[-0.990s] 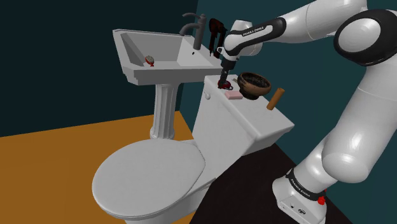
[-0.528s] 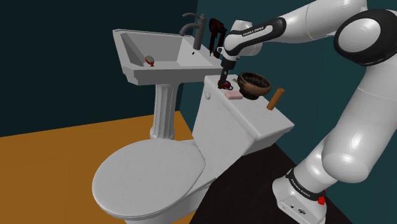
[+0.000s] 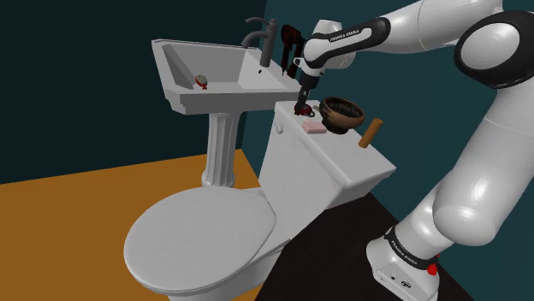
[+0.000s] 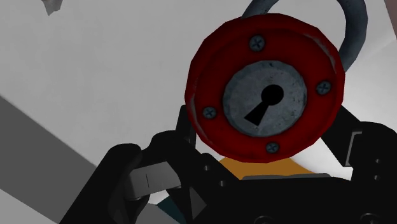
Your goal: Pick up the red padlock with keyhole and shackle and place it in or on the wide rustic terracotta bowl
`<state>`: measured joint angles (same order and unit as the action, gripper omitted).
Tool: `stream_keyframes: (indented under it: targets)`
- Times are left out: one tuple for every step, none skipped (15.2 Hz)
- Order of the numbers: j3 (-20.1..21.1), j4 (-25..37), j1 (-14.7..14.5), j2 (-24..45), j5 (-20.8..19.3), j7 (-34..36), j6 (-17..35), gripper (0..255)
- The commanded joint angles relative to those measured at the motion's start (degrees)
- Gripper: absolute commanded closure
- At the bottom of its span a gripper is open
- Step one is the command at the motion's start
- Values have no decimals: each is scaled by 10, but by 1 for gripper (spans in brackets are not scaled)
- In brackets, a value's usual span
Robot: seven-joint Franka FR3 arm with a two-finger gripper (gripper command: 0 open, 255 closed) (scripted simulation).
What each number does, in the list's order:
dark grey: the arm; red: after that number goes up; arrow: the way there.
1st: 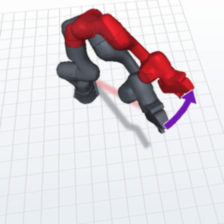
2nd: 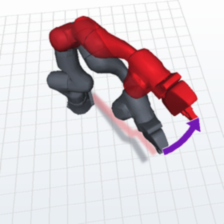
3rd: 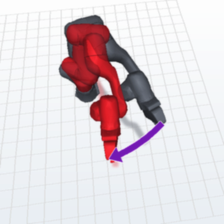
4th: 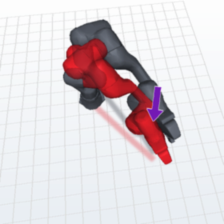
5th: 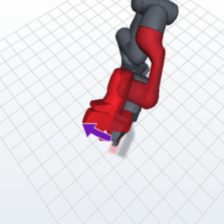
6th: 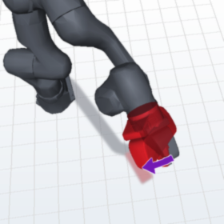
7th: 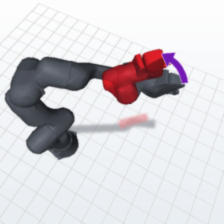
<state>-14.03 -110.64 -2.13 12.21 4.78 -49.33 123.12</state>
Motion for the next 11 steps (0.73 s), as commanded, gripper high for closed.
stream_keyframes:
  targets:
    - [0,6,-1,-7,-3,2,-13,255]
    - [-1,10,-1,-10,-4,3,-20,255]
    - [-1,14,-1,-13,-5,4,-27,255]
    - [-1,18,-1,-16,-6,5,-34,255]
    - [-1,23,-2,-19,-7,5,-41,255]
    - [-2,27,-2,-22,-8,6,-48,255]
    - [-2,32,-2,-24,-9,7,-55,255]
    - [-2,36,-2,-27,-10,8,-62,255]
    - [-2,41,-2,-29,-11,8,-69,255]
    - [-2,46,-2,-31,-11,9,-76,255]
    - [-2,52,-2,-33,-12,9,-84,255]
